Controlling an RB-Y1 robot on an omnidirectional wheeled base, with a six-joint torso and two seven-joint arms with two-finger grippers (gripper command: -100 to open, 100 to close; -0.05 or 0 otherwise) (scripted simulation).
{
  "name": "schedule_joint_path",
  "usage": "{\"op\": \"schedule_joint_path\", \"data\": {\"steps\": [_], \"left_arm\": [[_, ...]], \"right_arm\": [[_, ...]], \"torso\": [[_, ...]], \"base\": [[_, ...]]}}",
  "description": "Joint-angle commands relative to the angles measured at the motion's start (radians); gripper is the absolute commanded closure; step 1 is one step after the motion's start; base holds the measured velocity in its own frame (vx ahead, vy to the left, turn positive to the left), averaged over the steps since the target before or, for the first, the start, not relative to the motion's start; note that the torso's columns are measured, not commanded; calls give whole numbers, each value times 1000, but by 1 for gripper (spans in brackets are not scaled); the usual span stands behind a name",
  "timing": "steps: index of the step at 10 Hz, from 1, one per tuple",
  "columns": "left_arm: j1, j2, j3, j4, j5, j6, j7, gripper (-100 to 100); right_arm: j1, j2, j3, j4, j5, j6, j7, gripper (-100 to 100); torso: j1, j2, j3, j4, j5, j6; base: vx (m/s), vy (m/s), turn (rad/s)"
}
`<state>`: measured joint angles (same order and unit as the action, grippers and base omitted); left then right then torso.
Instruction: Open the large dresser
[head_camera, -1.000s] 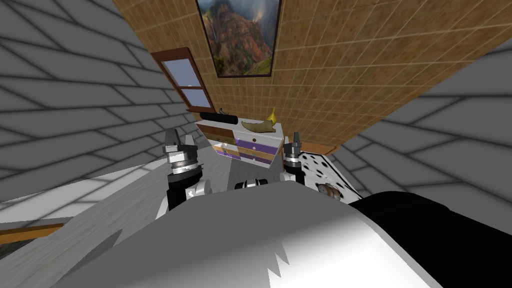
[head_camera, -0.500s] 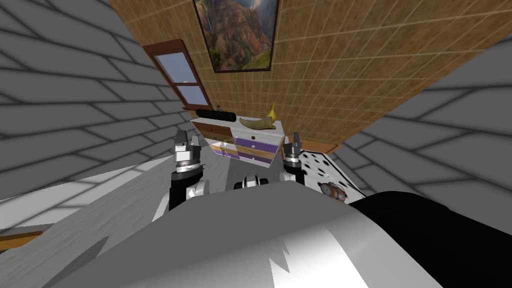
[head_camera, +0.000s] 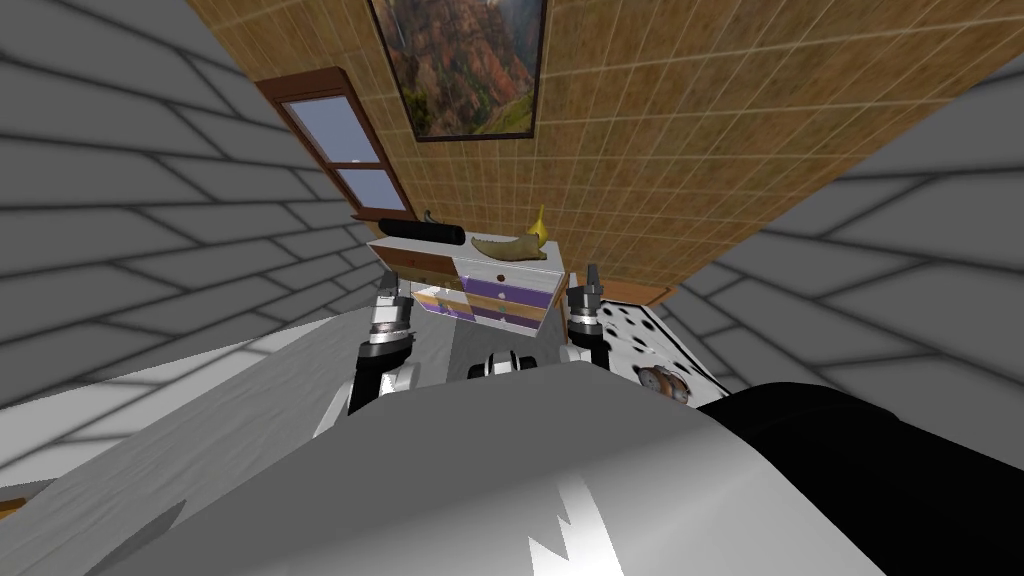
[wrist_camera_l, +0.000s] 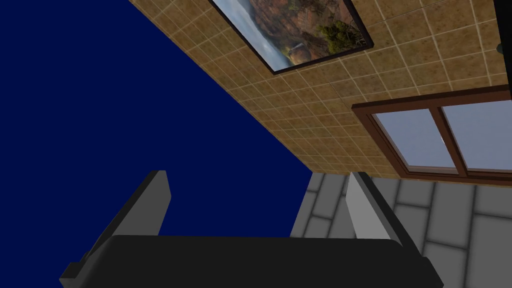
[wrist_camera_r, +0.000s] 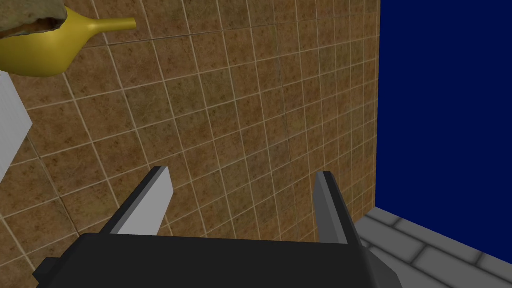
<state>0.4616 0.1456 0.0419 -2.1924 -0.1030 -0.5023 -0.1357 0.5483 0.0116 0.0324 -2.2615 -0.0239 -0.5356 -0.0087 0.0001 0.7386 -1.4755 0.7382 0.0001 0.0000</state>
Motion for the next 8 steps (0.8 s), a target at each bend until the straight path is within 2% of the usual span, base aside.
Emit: {"op": "schedule_joint_path", "data": {"steps": [1, 8], "left_arm": [[-14, 12, -9, 72, 0, -4, -15, -100], [-38, 13, -35, 226, 0, -7, -49, -100]], "right_arm": [[0, 0, 0, 0, 0, 0, 0, 0], [0, 0, 0, 0, 0, 0, 0, 0]], "torso": [[0, 0, 0, 0, 0, 0], [0, 0, 0, 0, 0, 0]], "base": [[58, -48, -64], [67, -52, -59]]}}
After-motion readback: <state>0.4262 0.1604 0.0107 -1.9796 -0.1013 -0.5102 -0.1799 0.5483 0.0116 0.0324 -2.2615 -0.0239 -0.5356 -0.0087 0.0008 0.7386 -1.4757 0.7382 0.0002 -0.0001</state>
